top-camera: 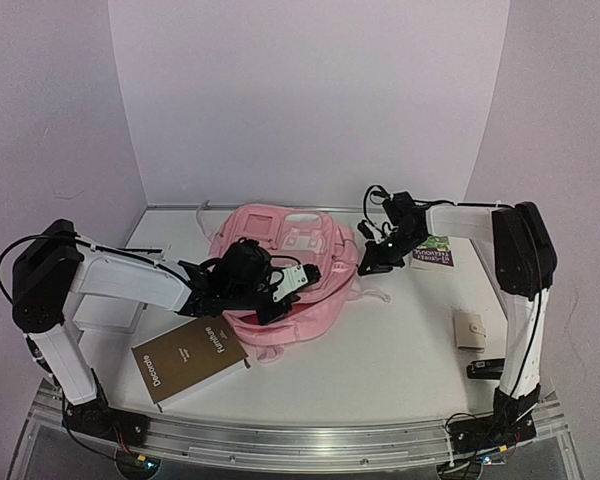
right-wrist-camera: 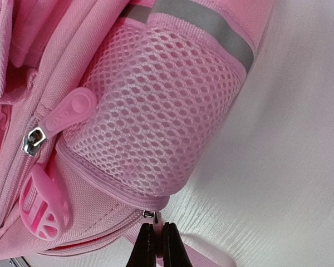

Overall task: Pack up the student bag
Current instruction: Unzip the student bag at the center of the board, then pick up the book from the center of the board.

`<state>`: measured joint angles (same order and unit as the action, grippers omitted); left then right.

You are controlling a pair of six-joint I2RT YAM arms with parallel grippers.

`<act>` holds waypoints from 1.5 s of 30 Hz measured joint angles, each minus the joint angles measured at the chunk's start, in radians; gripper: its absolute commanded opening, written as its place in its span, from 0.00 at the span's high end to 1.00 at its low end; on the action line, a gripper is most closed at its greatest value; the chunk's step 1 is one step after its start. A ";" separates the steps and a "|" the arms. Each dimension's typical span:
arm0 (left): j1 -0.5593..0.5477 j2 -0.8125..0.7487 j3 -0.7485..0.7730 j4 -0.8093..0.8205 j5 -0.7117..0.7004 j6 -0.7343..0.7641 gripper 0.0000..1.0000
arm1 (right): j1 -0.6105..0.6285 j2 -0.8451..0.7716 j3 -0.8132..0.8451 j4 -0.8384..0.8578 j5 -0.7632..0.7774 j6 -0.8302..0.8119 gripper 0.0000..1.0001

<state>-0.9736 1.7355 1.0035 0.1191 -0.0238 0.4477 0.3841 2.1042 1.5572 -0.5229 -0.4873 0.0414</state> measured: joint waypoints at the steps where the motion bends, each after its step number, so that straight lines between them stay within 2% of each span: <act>1: 0.005 0.001 0.001 0.007 -0.002 0.000 1.00 | -0.002 0.004 0.015 -0.003 0.000 0.000 1.00; 7: 0.043 0.067 0.092 0.022 0.007 -0.001 0.98 | -0.021 0.036 0.129 -0.001 0.037 0.003 1.00; 9: 0.055 0.111 0.149 0.022 0.013 -0.002 0.94 | -0.030 0.054 0.169 0.004 0.068 0.006 1.00; 10: 0.062 0.133 0.176 0.022 0.015 -0.003 0.88 | -0.035 0.061 0.183 0.007 0.081 0.008 0.98; 12: 0.076 0.169 0.223 0.021 0.019 -0.014 0.67 | -0.044 0.071 0.202 0.014 0.109 0.010 0.78; 14: 0.091 0.189 0.252 0.017 0.017 -0.032 0.49 | -0.051 0.077 0.211 0.018 0.137 0.017 0.51; 16: 0.112 0.191 0.265 0.000 0.002 -0.076 0.25 | -0.061 0.077 0.218 0.019 0.163 0.012 0.34; 17: 0.121 0.191 0.269 -0.009 -0.004 -0.090 0.17 | -0.067 0.077 0.223 0.020 0.175 0.020 0.28; 18: 0.130 0.190 0.274 -0.019 -0.017 -0.123 0.09 | -0.072 0.077 0.229 0.021 0.180 0.016 0.22; 20: 0.146 0.183 0.279 -0.048 -0.040 -0.181 0.02 | -0.081 0.076 0.234 0.025 0.184 0.016 0.13; 24: 0.166 0.125 0.274 -0.169 -0.098 -0.340 0.00 | -0.090 0.074 0.235 0.023 0.160 0.013 0.07; 34: 0.252 -0.081 0.176 -0.498 -0.360 -0.800 0.00 | -0.058 -0.051 0.144 -0.010 0.009 0.006 0.04; 40: 0.331 -0.084 0.175 -0.756 -0.519 -1.006 0.00 | -0.022 -0.120 0.079 -0.025 -0.040 -0.012 0.04; 45: 0.391 -0.006 0.204 -0.947 -0.605 -1.106 0.00 | 0.010 -0.138 0.037 -0.028 -0.056 -0.017 0.04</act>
<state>-0.5827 1.7300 1.2071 -0.8274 -0.6288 -0.6579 0.3946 1.9663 1.5937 -0.5511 -0.5433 0.0243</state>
